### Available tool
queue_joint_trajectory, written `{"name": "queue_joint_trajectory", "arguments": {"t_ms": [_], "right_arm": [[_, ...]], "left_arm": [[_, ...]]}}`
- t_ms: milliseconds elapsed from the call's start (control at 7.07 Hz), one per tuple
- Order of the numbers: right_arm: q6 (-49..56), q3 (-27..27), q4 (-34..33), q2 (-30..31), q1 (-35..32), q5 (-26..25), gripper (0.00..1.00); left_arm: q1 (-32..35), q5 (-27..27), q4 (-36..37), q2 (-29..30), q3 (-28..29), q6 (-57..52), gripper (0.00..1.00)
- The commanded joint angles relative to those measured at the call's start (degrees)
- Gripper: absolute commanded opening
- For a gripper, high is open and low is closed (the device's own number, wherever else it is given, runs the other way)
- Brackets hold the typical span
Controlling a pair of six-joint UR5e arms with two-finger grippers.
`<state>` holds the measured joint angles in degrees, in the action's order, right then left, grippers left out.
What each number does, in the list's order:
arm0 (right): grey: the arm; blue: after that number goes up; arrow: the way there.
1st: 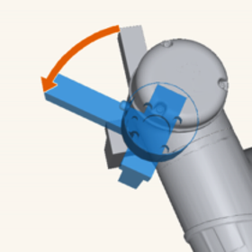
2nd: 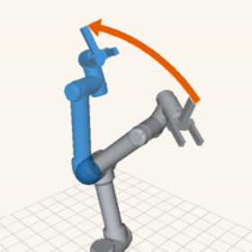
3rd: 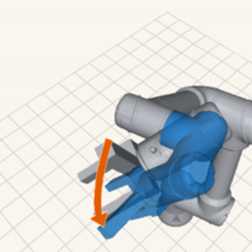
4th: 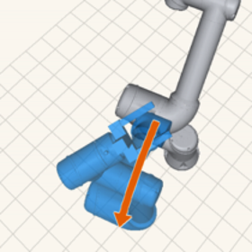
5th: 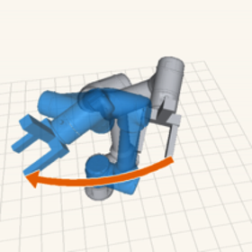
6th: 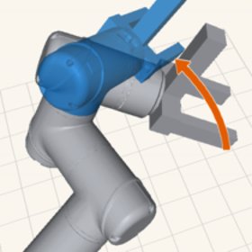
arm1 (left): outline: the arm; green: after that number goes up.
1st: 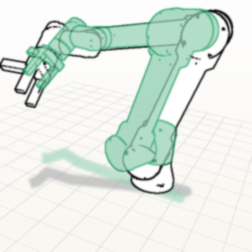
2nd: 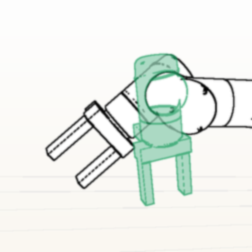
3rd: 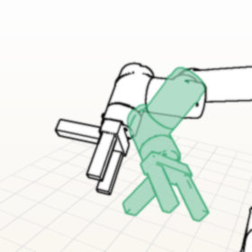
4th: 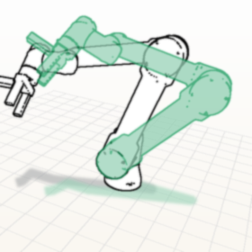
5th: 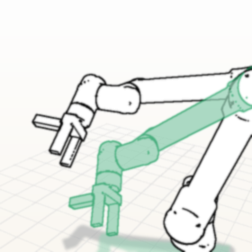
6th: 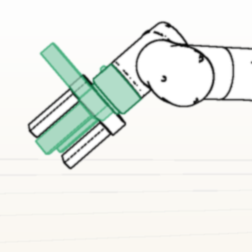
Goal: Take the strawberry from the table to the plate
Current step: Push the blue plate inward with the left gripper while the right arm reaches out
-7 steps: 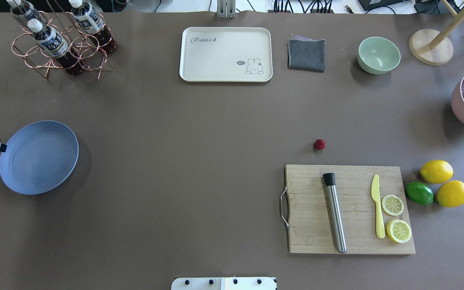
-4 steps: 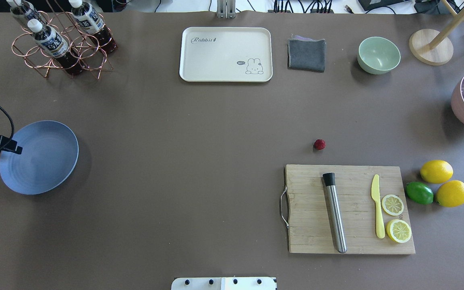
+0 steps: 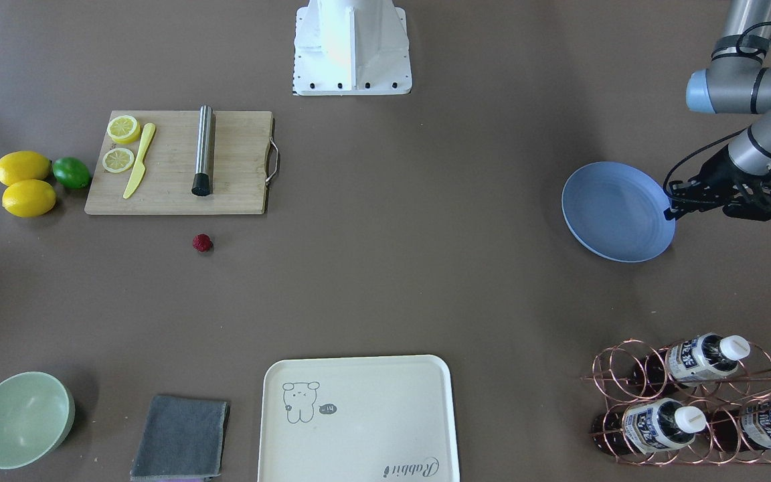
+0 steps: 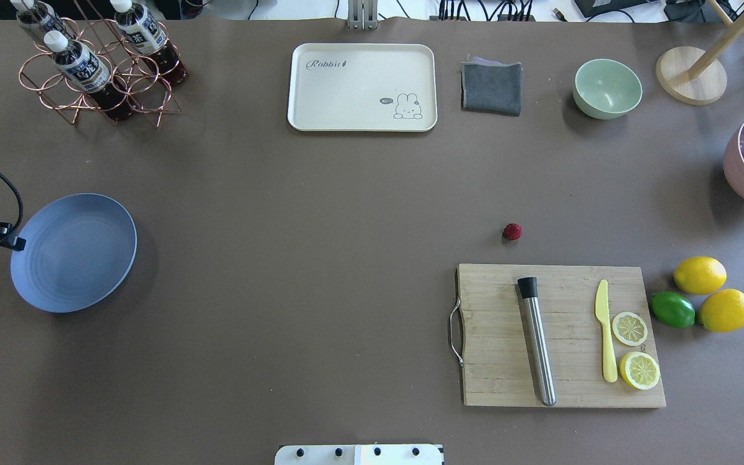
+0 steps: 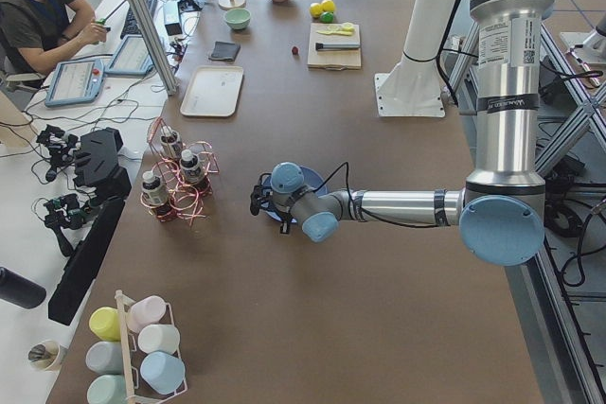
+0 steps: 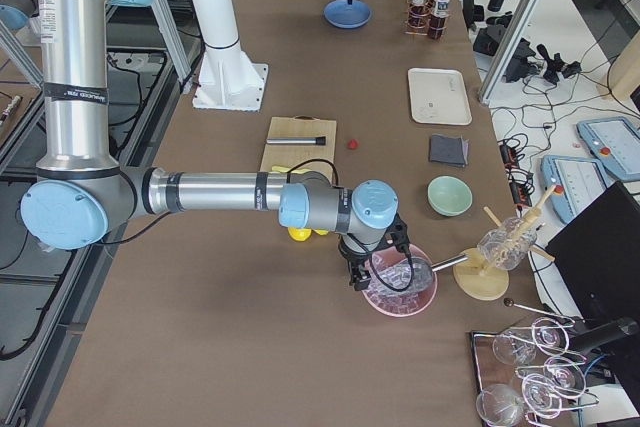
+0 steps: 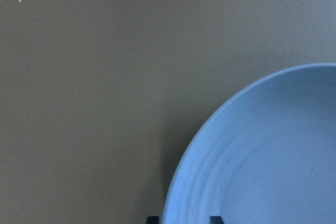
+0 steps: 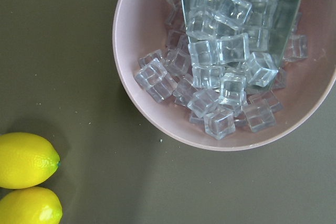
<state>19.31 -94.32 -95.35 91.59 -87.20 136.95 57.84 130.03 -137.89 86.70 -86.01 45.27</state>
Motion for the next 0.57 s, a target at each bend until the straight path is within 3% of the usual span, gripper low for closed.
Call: {"name": "queue_joint_trajectory", "arguments": {"t_ms": [0, 142, 283, 425], "right_arm": [[0.0, -0.8, 0.1, -1.7, 0.5, 0.2, 1.0], [-1.1, -1.1, -0.2, -3.7, 1.9, 1.6, 1.0], [-10.3, -2.1, 0.2, -4.7, 4.0, 5.0, 1.0], [-18.8, -6.5, 0.2, -5.2, 8.0, 5.3, 1.0]], "left_arm": [[0.4, 1.3, 0.9, -0.1, -3.8, 0.5, 0.0], [0.7, 5.5, 1.0, 0.4, -6.1, 5.6, 0.0], [0.4, 6.1, 1.0, 1.1, -10.0, 13.8, 0.0], [-1.2, 5.8, 1.0, 3.2, -14.1, 22.7, 0.0]]}}
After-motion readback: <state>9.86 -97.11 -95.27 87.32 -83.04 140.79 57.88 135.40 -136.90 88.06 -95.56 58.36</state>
